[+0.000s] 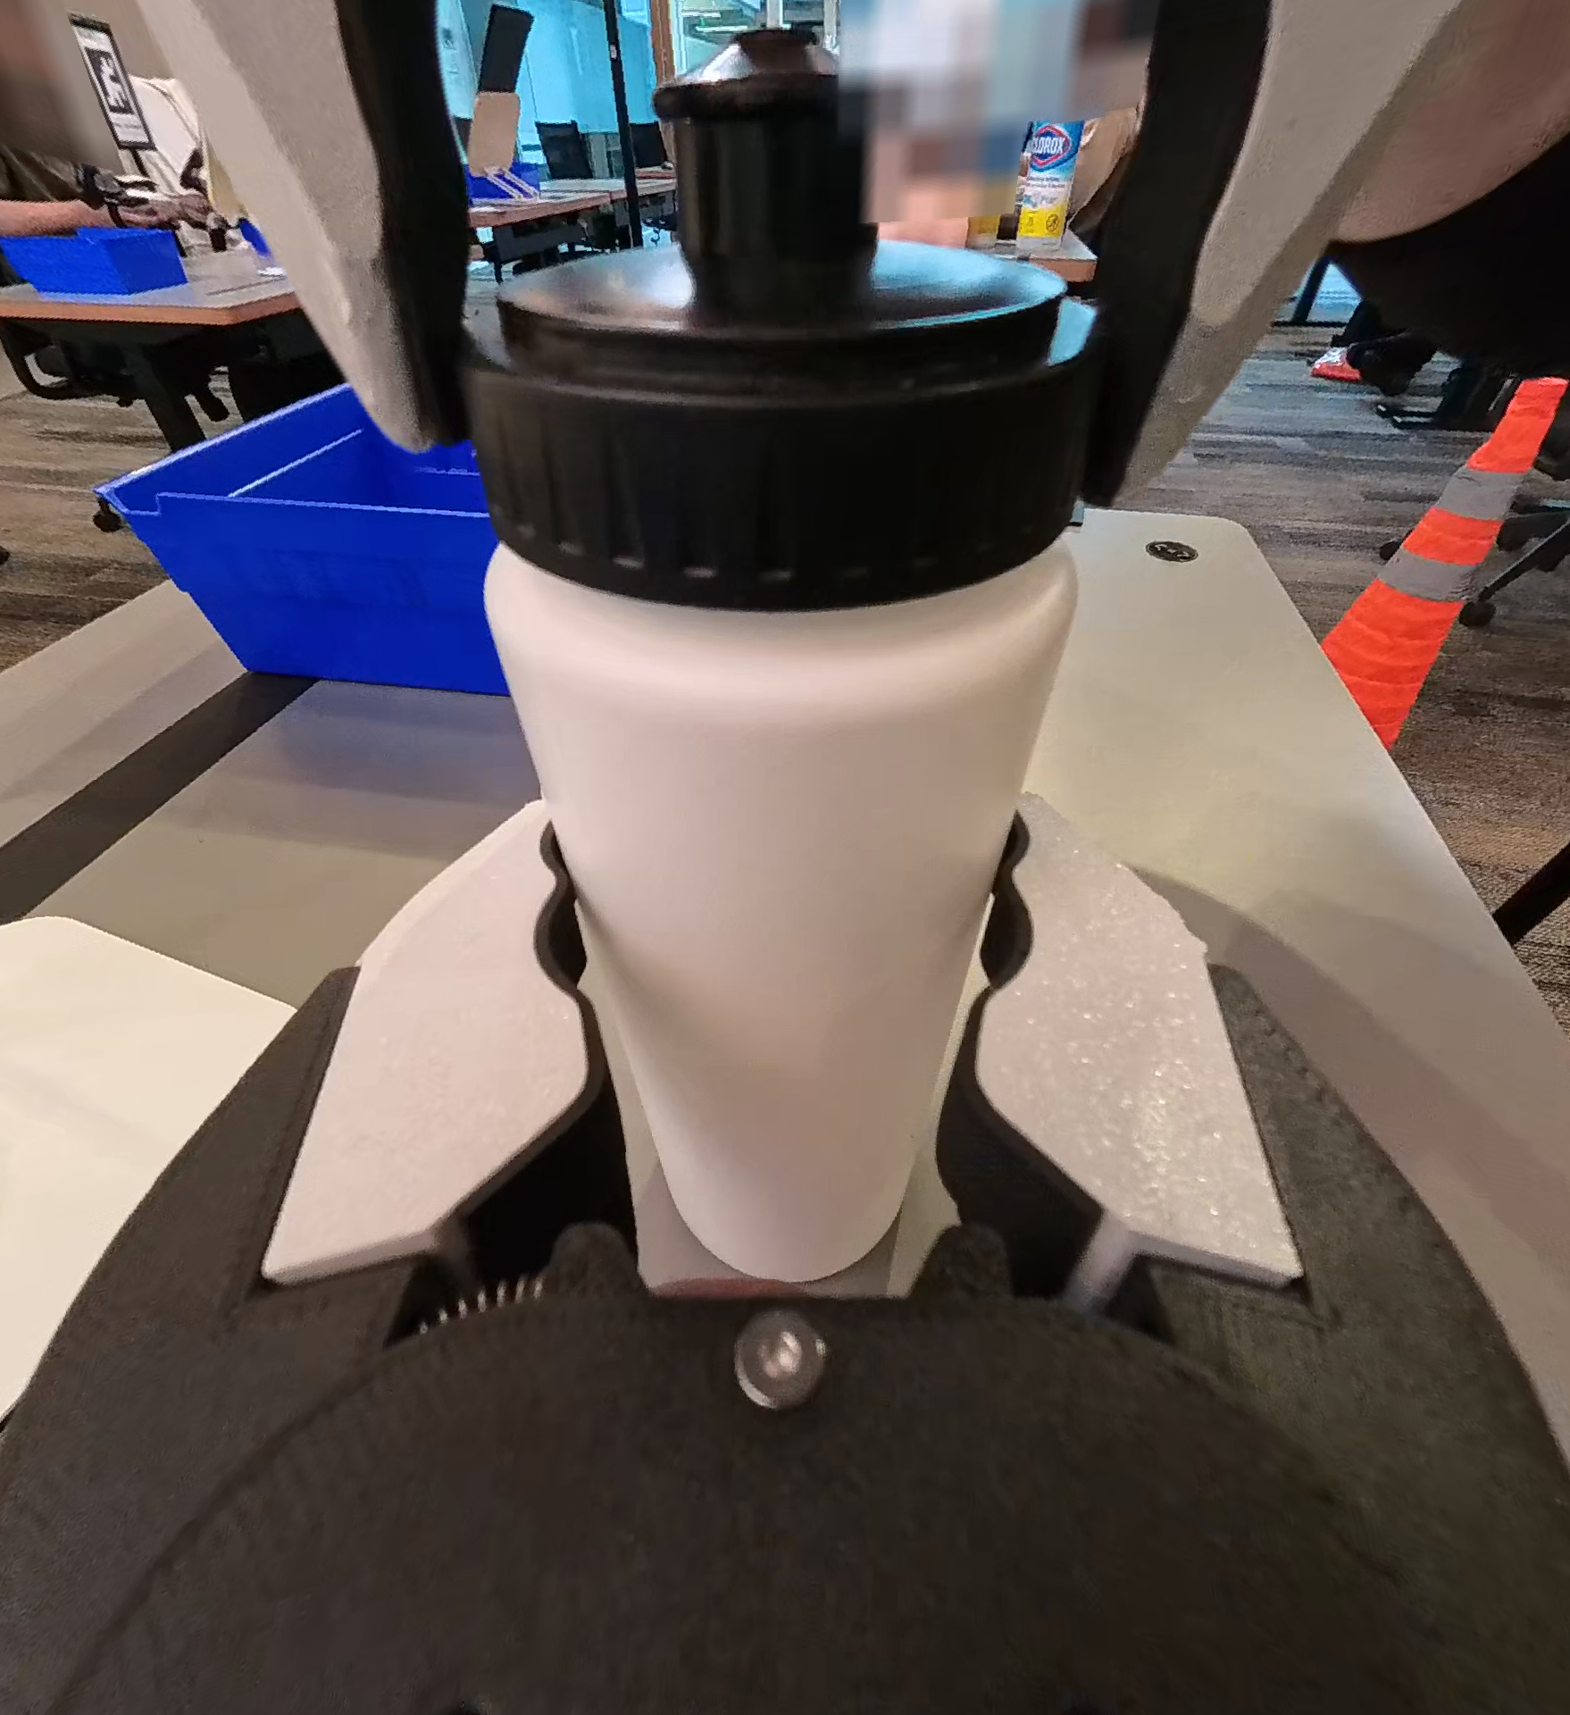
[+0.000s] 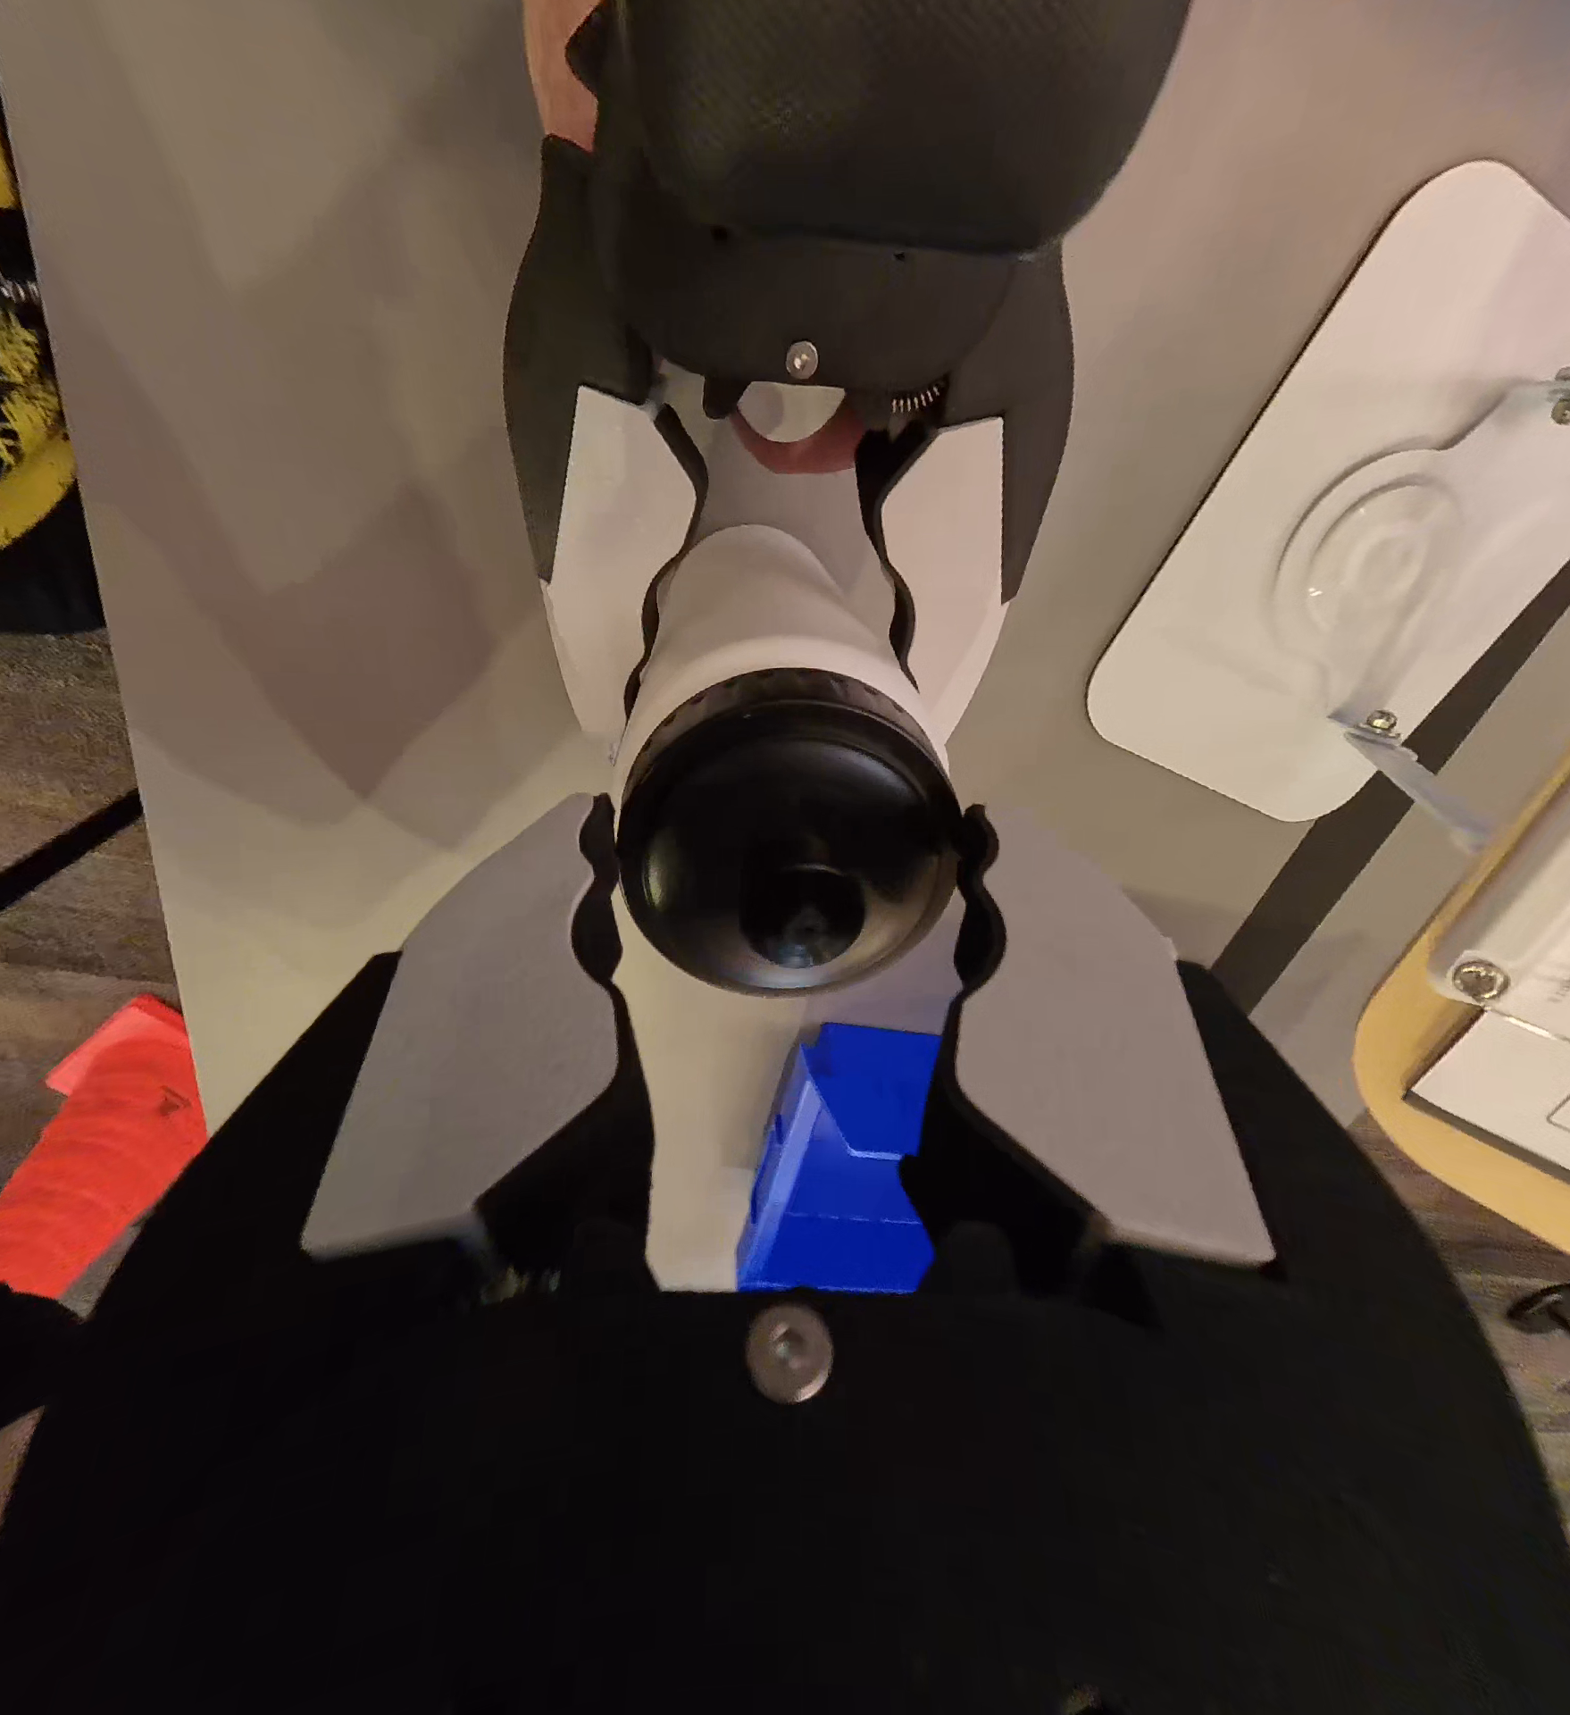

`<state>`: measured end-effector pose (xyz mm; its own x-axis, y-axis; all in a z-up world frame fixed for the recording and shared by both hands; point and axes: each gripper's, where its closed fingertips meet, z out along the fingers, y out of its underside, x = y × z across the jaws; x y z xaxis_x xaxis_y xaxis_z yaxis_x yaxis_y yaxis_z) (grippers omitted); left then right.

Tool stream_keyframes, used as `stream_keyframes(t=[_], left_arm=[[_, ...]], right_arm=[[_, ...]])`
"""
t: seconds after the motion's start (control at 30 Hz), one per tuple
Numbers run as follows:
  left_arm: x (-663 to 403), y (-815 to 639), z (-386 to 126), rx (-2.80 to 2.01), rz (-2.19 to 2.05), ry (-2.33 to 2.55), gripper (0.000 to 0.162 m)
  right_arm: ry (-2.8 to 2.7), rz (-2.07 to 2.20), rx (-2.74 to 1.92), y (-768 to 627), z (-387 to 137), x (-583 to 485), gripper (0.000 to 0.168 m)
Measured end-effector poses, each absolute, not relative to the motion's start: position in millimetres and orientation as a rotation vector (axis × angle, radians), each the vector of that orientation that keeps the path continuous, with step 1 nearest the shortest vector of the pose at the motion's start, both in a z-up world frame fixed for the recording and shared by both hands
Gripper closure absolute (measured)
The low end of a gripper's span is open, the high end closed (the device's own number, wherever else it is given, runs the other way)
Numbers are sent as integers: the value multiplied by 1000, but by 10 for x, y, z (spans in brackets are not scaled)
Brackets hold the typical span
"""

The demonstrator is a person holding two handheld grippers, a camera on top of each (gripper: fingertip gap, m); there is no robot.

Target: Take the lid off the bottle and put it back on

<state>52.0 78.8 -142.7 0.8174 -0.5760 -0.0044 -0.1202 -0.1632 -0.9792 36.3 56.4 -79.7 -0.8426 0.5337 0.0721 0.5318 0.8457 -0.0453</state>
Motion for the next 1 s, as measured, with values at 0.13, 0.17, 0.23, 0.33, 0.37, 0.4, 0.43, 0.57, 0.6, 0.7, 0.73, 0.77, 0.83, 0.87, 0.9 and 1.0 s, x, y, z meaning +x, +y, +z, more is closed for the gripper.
stream_keyframes(t=[0.13,0.17,0.23,0.33,0.37,0.4,0.43,0.57,0.6,0.7,0.73,0.77,0.83,0.87,0.9,1.0], left_arm=[[521,802,-1426,-1714,-438,538,77],[525,805,-1425,-1714,-439,537,77],[529,801,-1426,-1712,-439,539,77],[530,794,-1427,-1714,-432,541,77],[531,794,-1426,-1713,-432,541,77],[530,795,-1426,-1714,-432,540,77],[530,797,-1426,-1714,-433,540,77],[531,799,-1425,-1711,-437,539,77],[531,798,-1425,-1711,-437,539,77],[529,795,-1425,-1712,-435,540,77],[530,795,-1425,-1712,-436,541,77],[531,796,-1425,-1712,-436,540,77],[531,801,-1426,-1713,-438,537,77],[531,804,-1425,-1713,-438,537,77],[534,802,-1425,-1713,-439,539,77],[546,795,-1426,-1712,-435,542,77]], right_arm=[[-2786,68,-1344,592,-801,362,96],[-2731,72,-1462,599,-803,364,96],[-2685,61,-1543,596,-806,367,96],[-2773,28,-1394,593,-803,404,91],[-2803,32,-1338,588,-793,409,83],[-2816,38,-1263,586,-773,395,80],[-2828,34,-1183,585,-754,381,77],[-2885,-82,-919,620,-766,380,82],[-2911,-81,-899,601,-791,394,88],[-2920,-78,-931,610,-840,379,94],[-2910,-61,-968,606,-840,381,94],[-2885,-45,-1046,605,-841,380,94],[-2802,-28,-1315,616,-846,381,94],[-2758,-23,-1423,618,-848,384,93],[-2729,-22,-1486,618,-851,388,93],[-2757,-42,-1448,613,-851,410,93]])
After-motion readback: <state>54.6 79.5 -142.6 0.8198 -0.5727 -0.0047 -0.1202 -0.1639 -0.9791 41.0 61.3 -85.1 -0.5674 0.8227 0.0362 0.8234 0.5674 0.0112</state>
